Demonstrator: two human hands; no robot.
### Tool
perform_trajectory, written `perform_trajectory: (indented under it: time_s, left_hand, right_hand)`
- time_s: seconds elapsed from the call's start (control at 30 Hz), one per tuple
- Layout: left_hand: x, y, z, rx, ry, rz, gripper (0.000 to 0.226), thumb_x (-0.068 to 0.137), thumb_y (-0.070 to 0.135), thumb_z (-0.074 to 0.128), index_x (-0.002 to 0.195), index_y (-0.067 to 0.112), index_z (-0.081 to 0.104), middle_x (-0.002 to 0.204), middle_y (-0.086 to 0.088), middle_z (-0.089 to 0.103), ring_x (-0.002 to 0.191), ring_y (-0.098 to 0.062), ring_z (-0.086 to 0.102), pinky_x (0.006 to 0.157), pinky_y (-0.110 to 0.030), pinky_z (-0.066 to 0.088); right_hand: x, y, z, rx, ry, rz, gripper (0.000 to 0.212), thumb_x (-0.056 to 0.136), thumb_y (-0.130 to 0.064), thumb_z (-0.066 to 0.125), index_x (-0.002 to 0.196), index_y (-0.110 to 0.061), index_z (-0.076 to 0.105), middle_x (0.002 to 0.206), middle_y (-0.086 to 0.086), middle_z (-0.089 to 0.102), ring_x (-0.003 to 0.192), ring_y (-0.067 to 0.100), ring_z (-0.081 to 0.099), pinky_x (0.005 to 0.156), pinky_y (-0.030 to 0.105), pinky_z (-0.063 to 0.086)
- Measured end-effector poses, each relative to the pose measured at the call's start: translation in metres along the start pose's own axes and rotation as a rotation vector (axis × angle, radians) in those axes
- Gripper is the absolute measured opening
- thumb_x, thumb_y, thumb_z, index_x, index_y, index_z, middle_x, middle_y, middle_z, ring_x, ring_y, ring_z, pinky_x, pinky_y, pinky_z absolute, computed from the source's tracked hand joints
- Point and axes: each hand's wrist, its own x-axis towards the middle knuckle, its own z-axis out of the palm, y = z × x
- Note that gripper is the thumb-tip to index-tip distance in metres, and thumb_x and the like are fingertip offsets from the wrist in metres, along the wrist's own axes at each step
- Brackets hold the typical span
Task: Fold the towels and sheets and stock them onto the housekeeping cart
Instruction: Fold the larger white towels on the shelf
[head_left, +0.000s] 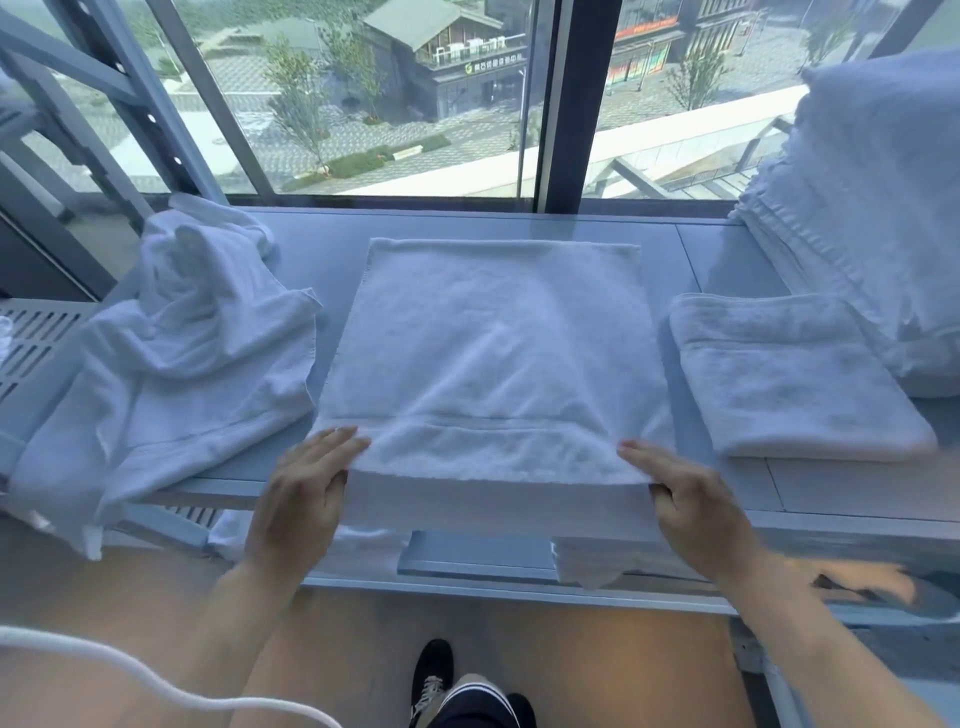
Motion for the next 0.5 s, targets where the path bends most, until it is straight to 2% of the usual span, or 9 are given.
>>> perform_trajectory:
  time_s: [0.1, 0.23, 0.37, 0.43, 0.5]
  left_hand:
    - [-0.028, -0.006, 0.017, -0.008, -0.033, -0.004, 0.044, 0.095, 0.003, 0.048, 0.132, 0.010, 0.069, 0.147, -0.007, 0.058, 0.142, -0.032, 0.048, 0.111, -0.060, 0.042]
    - [-0.016, -0.008, 0.027, -0.038, -0.023, -0.038, 0.045, 0.098, 0.000, 0.051, 0.137, 0.016, 0.066, 0.151, -0.001, 0.054, 0.147, -0.024, 0.042, 0.115, -0.058, 0.038]
    - [0.022, 0.006, 0.026, 0.002, -0.050, -0.047, 0.041, 0.098, -0.007, 0.055, 0.130, 0.012, 0.070, 0.144, -0.007, 0.061, 0.141, -0.030, 0.050, 0.110, -0.058, 0.041]
    - [0.038, 0.013, 0.020, 0.037, 0.001, -0.027, 0.034, 0.098, -0.005, 0.056, 0.123, 0.010, 0.073, 0.138, -0.010, 0.065, 0.134, -0.032, 0.057, 0.106, -0.055, 0.044]
    - [0.046, 0.014, 0.014, 0.035, 0.086, 0.007, 0.033, 0.098, -0.001, 0.054, 0.122, 0.010, 0.073, 0.136, -0.008, 0.067, 0.132, -0.029, 0.059, 0.105, -0.049, 0.045]
  right_hand:
    - [-0.022, 0.011, 0.018, -0.004, -0.052, -0.024, 0.068, 0.085, 0.024, 0.051, 0.143, -0.011, 0.059, 0.154, -0.005, 0.049, 0.150, 0.014, 0.036, 0.123, 0.037, 0.030]
    - [-0.006, 0.023, 0.021, -0.054, -0.012, -0.020, 0.070, 0.083, 0.022, 0.053, 0.143, -0.014, 0.061, 0.153, -0.007, 0.051, 0.148, 0.013, 0.039, 0.120, 0.037, 0.035]
    - [0.035, 0.030, 0.010, -0.085, -0.028, 0.006, 0.065, 0.085, 0.022, 0.048, 0.140, -0.011, 0.062, 0.150, 0.000, 0.054, 0.146, 0.019, 0.043, 0.122, 0.035, 0.032]
    - [0.050, 0.030, 0.001, -0.096, -0.004, 0.036, 0.061, 0.086, 0.021, 0.047, 0.136, -0.009, 0.065, 0.147, 0.003, 0.058, 0.143, 0.022, 0.047, 0.120, 0.037, 0.035]
    - [0.054, 0.029, -0.007, -0.098, 0.094, 0.035, 0.059, 0.085, 0.022, 0.047, 0.130, -0.008, 0.070, 0.141, 0.004, 0.062, 0.138, 0.020, 0.052, 0.117, 0.036, 0.040]
